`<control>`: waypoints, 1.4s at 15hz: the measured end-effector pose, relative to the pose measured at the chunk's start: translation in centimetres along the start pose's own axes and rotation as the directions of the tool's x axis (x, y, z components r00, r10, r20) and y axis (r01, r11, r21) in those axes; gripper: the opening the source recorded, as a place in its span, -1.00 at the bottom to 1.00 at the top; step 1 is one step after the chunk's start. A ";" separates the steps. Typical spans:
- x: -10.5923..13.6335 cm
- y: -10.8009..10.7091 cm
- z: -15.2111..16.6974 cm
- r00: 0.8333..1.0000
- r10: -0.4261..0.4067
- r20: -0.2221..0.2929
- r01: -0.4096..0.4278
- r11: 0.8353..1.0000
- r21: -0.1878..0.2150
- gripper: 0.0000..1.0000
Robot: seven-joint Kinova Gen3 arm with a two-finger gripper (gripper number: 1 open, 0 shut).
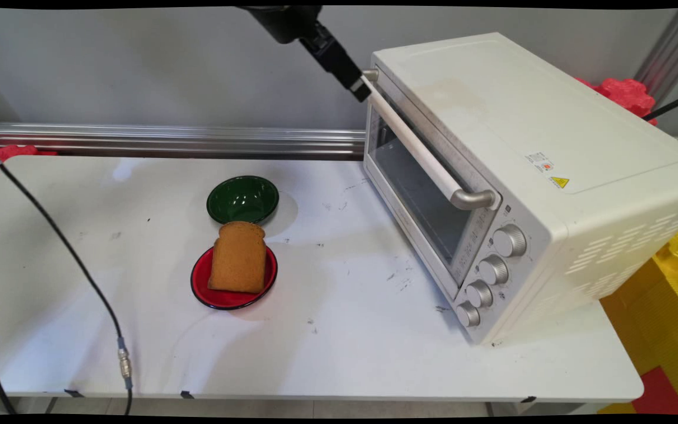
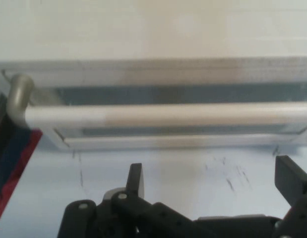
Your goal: Open the oven
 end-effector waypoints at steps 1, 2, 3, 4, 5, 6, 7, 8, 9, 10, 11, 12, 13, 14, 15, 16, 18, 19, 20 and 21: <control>0.3 0.0 0.4 1.000 0.005 -0.006 -0.005 1.000 0.001 1.00; 0.5 0.0 0.7 1.000 0.008 -0.012 -0.008 1.000 0.001 1.00; 0.9 0.1 1.1 1.000 0.012 -0.020 -0.012 1.000 0.002 1.00; 1.2 0.1 1.7 0.999 0.016 -0.028 -0.015 1.000 0.001 1.00; 1.5 0.1 2.1 0.999 0.018 -0.036 -0.018 1.000 0.000 1.00; 1.7 0.1 2.5 0.999 0.020 -0.042 -0.020 1.000 -0.001 1.00; 1.8 0.2 2.8 0.999 0.021 -0.045 -0.021 1.000 -0.002 1.00; 2.0 0.2 3.1 0.999 0.023 -0.049 -0.023 1.000 -0.003 1.00; 2.1 0.2 3.4 0.998 0.025 -0.052 -0.025 1.000 -0.004 1.00; 2.2 0.2 3.7 0.998 0.028 -0.055 -0.028 1.000 -0.006 1.00; 2.3 0.2 3.9 0.998 0.030 -0.057 -0.030 1.000 -0.006 1.00; 2.4 0.2 4.2 0.998 0.032 -0.060 -0.033 0.999 -0.007 1.00; 2.5 0.2 4.5 0.997 0.036 -0.063 -0.036 0.999 -0.008 1.00; 2.6 0.1 4.7 0.997 0.039 -0.065 -0.040 0.999 -0.008 1.00; 2.6 0.1 5.0 0.997 0.042 -0.067 -0.043 0.999 -0.009 1.00; 2.7 0.1 5.1 0.997 0.044 -0.069 -0.045 0.999 -0.010 1.00; 2.8 0.1 5.3 0.996 0.050 -0.072 -0.051 0.999 -0.013 -1.00; 2.8 0.1 5.4 0.996 0.052 -0.074 -0.054 0.998 -0.014 -1.00; 2.9 0.1 5.6 0.996 0.054 -0.074 -0.056 0.998 -0.015 -1.00; 2.9 0.1 5.7 0.996 0.057 -0.074 -0.058 0.998 -0.016 -1.00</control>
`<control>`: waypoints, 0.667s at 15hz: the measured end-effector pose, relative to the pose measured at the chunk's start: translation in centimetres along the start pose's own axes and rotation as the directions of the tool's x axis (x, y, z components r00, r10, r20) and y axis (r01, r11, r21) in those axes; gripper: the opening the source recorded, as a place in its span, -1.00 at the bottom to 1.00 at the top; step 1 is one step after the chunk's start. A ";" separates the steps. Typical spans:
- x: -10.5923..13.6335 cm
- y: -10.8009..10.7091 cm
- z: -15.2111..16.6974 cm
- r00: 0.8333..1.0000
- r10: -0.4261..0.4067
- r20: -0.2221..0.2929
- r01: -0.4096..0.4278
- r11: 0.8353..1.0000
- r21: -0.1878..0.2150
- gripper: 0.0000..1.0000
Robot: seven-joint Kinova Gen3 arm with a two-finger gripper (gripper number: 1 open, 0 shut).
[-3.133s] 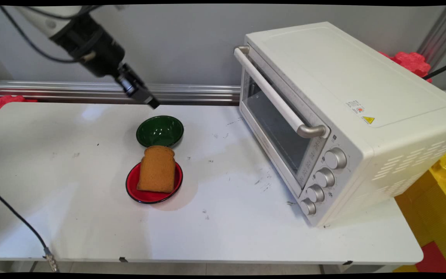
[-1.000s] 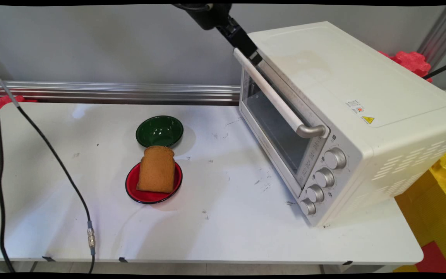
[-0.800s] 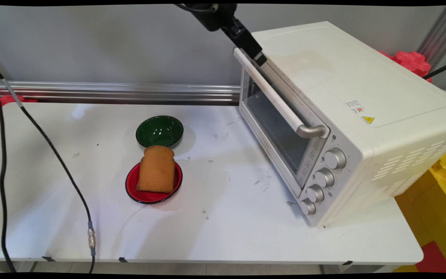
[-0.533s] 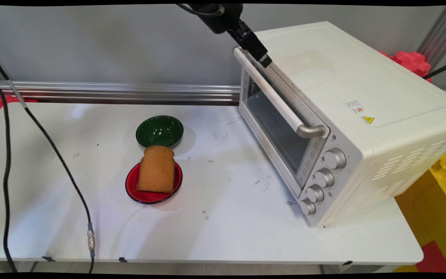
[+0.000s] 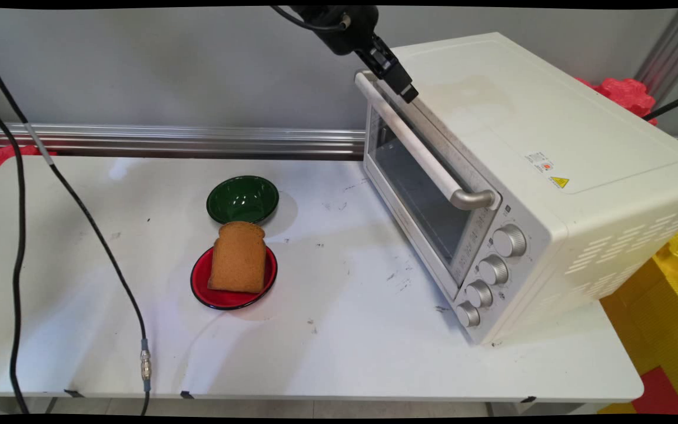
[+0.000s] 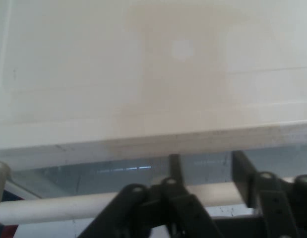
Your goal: Open the oven
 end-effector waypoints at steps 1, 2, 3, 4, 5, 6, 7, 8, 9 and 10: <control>0.0 0.0 0.1 1.000 0.002 0.000 -0.002 1.000 0.000 -1.00; 0.0 0.0 0.2 1.000 0.004 0.000 -0.004 1.000 -0.001 -1.00; 0.0 0.0 0.3 1.000 0.005 0.001 -0.005 1.000 -0.001 -1.00; 0.0 -0.1 0.4 1.000 0.007 0.001 -0.007 1.000 -0.001 -1.00; 0.0 -0.1 0.5 1.000 0.008 0.002 -0.008 1.000 -0.001 -1.00; -0.1 0.0 0.6 1.000 0.010 0.003 -0.010 1.000 -0.001 -1.00; -0.1 0.0 0.8 1.000 0.011 0.003 -0.011 1.000 -0.002 -1.00; -0.1 0.0 1.0 1.000 0.012 0.003 -0.012 1.000 -0.002 -1.00; -0.1 0.1 1.2 1.000 0.012 0.001 -0.012 1.000 -0.002 -1.00; -0.1 0.1 1.5 1.000 0.012 -0.001 -0.012 1.000 -0.003 -1.00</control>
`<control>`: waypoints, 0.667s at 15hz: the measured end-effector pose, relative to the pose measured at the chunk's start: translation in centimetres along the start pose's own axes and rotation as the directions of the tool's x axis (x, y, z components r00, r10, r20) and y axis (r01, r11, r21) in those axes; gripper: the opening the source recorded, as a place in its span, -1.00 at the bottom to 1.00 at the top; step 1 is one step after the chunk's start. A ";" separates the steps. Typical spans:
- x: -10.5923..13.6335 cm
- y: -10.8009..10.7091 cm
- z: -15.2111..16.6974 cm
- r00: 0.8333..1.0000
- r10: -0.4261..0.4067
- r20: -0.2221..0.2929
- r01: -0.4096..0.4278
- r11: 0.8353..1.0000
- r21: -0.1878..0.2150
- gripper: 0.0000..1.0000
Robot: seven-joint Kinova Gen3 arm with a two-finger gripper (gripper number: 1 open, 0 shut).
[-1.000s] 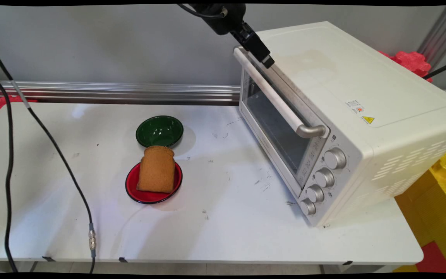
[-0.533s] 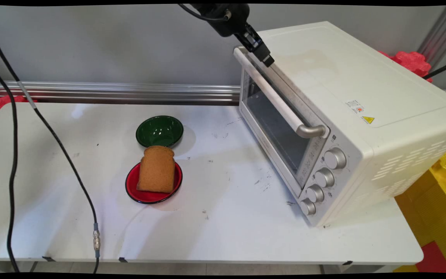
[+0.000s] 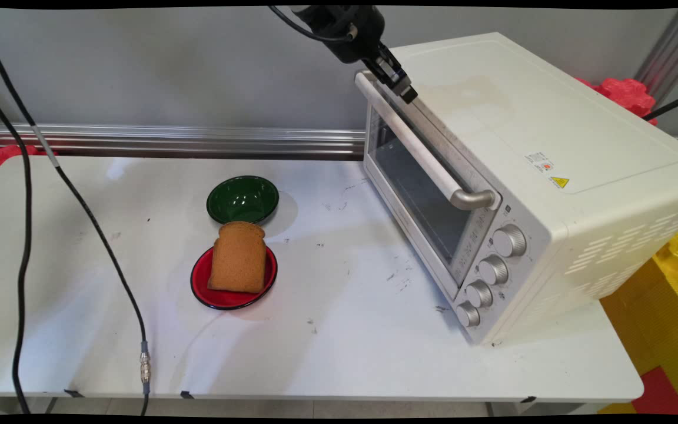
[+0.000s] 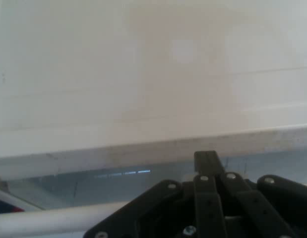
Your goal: Open the oven
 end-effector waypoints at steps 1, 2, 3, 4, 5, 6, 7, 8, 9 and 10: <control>0.0 0.1 0.4 1.000 0.000 -0.002 0.000 1.000 -0.001 -1.00; -0.1 0.2 0.8 1.000 -0.001 -0.003 0.001 1.000 -0.003 -1.00; -0.2 0.3 1.1 1.000 0.000 -0.004 0.000 1.000 -0.003 -1.00; -0.3 0.3 1.3 1.000 0.000 -0.003 0.000 1.000 -0.003 -1.00; -0.4 0.4 1.7 1.000 0.000 -0.003 0.000 1.000 -0.003 -1.00; -0.5 0.4 2.1 1.000 0.001 -0.003 -0.001 1.000 -0.002 -1.00; -0.7 0.4 2.5 1.000 0.001 -0.003 -0.001 1.000 -0.002 -1.00; -0.8 0.5 2.8 1.000 0.002 -0.002 -0.002 1.000 -0.001 -1.00; -1.0 0.5 3.1 1.000 0.002 -0.002 -0.002 1.000 -0.001 -1.00; -1.0 0.5 3.4 1.000 0.003 -0.002 -0.003 1.000 -0.001 -1.00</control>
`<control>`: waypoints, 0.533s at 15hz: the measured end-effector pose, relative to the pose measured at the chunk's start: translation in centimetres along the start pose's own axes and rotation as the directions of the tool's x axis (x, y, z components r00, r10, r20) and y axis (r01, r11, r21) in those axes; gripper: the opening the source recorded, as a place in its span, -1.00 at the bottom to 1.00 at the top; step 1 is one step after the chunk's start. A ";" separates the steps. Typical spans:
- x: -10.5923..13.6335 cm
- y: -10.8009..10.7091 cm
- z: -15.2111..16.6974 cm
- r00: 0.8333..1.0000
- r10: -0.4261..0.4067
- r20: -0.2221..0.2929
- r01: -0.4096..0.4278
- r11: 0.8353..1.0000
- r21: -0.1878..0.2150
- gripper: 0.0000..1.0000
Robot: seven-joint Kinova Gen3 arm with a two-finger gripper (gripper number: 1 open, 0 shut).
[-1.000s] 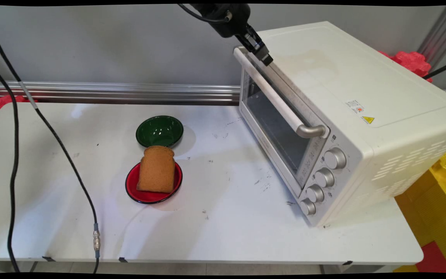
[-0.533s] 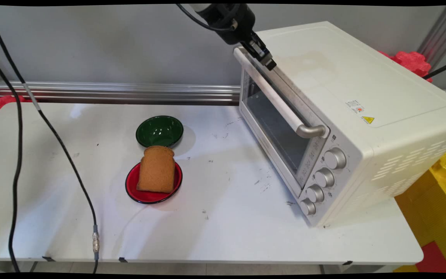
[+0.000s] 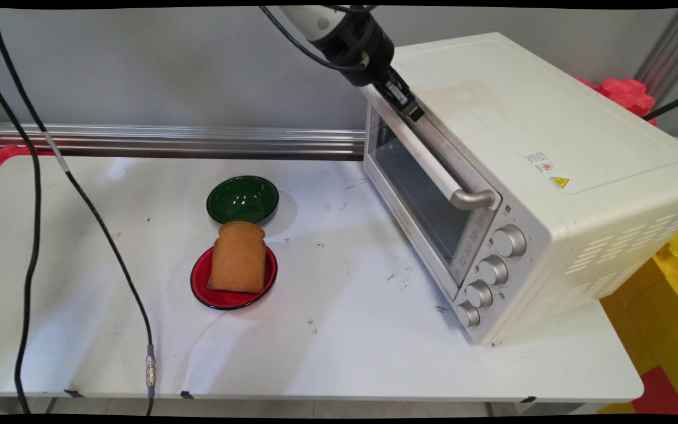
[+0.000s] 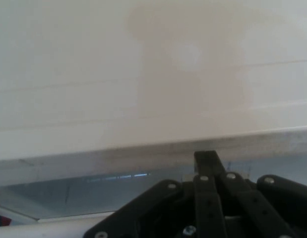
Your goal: Open the oven
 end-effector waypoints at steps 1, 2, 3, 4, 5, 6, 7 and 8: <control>-0.1 0.0 0.3 1.000 0.001 0.000 -0.001 1.000 0.001 -1.00; -0.3 0.0 0.6 1.000 0.002 0.000 -0.002 1.000 0.002 -1.00; -0.4 0.0 0.9 1.000 0.004 0.000 -0.004 1.000 0.002 -1.00; -0.5 0.1 1.1 1.000 0.005 0.001 -0.005 1.000 0.002 -1.00; -0.7 0.1 1.2 1.000 0.007 0.002 -0.007 1.000 0.001 -1.00; -0.9 0.2 1.4 1.000 0.009 0.004 -0.009 1.000 0.000 -1.00; -1.1 0.2 1.4 1.000 0.010 0.005 -0.010 1.000 -0.001 -1.00; -1.3 0.3 1.5 1.000 0.012 0.007 -0.012 1.000 -0.002 -1.00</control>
